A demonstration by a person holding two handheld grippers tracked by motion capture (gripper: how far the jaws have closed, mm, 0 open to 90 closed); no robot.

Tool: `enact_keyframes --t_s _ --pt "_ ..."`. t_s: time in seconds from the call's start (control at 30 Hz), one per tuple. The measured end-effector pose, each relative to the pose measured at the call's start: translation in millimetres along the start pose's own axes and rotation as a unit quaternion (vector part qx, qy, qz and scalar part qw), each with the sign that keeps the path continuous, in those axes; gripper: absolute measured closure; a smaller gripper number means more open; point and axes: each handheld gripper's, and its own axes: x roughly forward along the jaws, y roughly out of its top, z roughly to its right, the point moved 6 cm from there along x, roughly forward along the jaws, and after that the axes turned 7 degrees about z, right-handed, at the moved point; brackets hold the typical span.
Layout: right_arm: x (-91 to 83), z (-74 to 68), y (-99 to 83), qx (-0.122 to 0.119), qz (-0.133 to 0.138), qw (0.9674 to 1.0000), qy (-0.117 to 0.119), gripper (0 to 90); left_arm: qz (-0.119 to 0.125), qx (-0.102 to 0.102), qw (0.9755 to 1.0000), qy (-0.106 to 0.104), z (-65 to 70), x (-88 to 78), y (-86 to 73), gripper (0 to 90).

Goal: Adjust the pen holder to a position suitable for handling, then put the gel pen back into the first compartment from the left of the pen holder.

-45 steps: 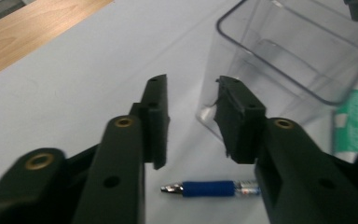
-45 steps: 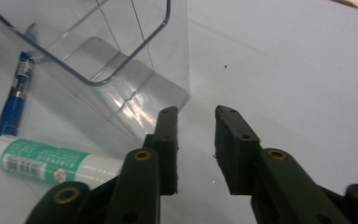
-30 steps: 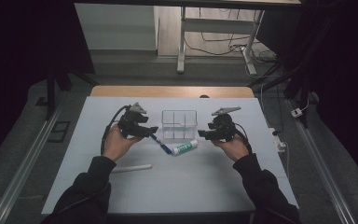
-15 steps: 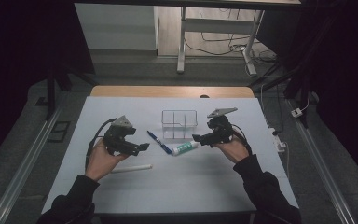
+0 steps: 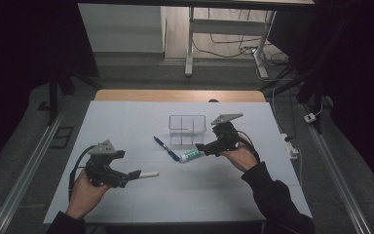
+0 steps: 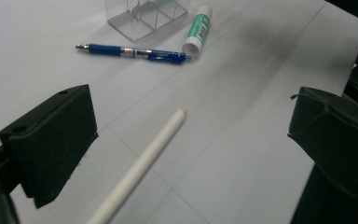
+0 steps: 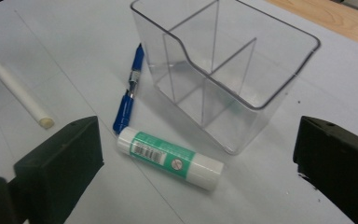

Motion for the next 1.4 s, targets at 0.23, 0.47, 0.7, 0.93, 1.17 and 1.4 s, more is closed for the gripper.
enact_keyframes --t_s 0.23,0.47,0.7,0.93,1.17,1.4 --pt "4.6 -12.6 1.5 -0.019 -0.008 0.9998 0.003 0.0 0.013 -0.005 0.9997 0.021 5.7 -21.1 -17.1 0.0" --pt "10.0 -21.8 4.9 -0.021 -0.005 0.9998 0.005 0.0 0.011 -0.002 0.9995 0.029 12.3 -33.9 -34.9 0.0" --pt "20.2 -35.6 5.5 -0.035 -0.017 0.9990 0.024 0.0 0.012 -0.016 0.9990 0.041 15.4 -46.4 -51.2 0.0" --pt "35.1 -46.1 2.3 -0.039 -0.038 0.9982 0.024 0.0 0.009 -0.030 0.9979 0.057 11.8 -57.1 -62.9 0.0" --pt "48.4 -54.5 3.1 -0.030 -0.045 0.9984 0.019 0.0 0.003 -0.032 0.9971 0.070 10.3 -62.6 -69.4 0.0" --pt "63.7 -64.6 7.5 -0.029 -0.053 0.9977 0.030 0.0 0.006 -0.040 0.9968 0.069 7.8 -64.3 -70.3 0.0"
